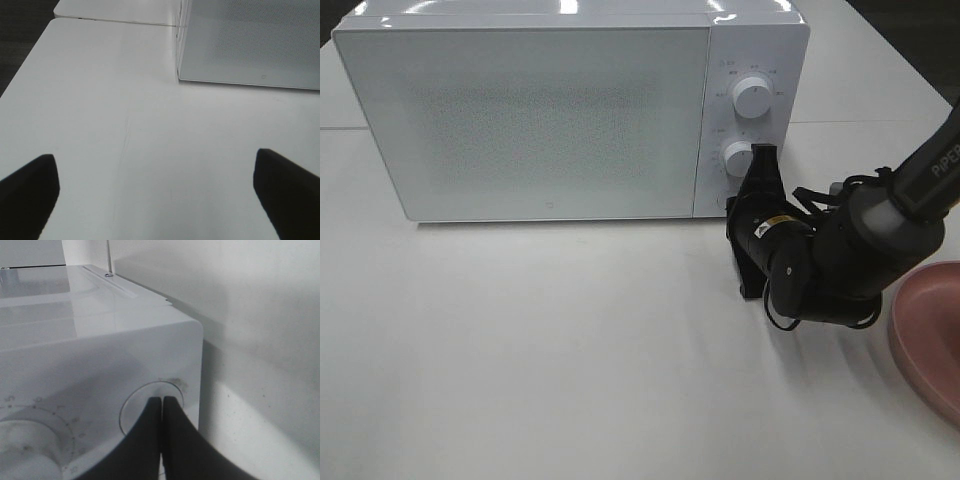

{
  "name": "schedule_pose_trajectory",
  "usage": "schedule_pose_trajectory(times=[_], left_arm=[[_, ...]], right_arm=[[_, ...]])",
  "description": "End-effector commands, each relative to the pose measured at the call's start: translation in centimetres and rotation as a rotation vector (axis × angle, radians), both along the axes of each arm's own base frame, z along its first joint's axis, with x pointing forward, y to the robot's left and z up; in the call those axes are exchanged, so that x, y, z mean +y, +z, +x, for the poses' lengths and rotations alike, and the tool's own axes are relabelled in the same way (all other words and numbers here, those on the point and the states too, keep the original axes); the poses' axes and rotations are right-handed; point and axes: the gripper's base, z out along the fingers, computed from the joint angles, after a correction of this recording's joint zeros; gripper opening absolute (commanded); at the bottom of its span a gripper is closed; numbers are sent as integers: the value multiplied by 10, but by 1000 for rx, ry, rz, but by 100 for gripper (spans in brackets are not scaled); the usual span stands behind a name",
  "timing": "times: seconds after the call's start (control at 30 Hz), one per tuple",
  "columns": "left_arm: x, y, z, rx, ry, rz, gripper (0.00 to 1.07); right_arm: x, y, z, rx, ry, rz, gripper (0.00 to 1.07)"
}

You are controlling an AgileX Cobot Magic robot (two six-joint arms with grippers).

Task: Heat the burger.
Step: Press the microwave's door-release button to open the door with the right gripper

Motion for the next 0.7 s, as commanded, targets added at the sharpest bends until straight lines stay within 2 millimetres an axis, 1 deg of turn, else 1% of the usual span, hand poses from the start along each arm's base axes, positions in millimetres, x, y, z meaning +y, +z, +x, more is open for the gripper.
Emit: schedule_pose_trajectory(times=[0.03,0.33,0.5,0.6,0.67,0.7], left_arm=[[-1,0,-3,-24,-2,-5,98],[-1,0,-3,-24,-2,-5,98],[-1,0,-3,-24,-2,-5,98],[-1,0,-3,-24,-2,-5,98],[-1,0,-3,-24,-2,-5,98],[-1,0,-3,-24,-2,-5,98]], right_arm=[[0,2,3,-14,3,4,0],[3,4,8,-41,4,8,0],[7,10,17,-78,2,17,0],[7,11,17,-80,-3,15,0],[5,17,21,-141,-35,11,0],[5,17,21,-141,-35,11,0]])
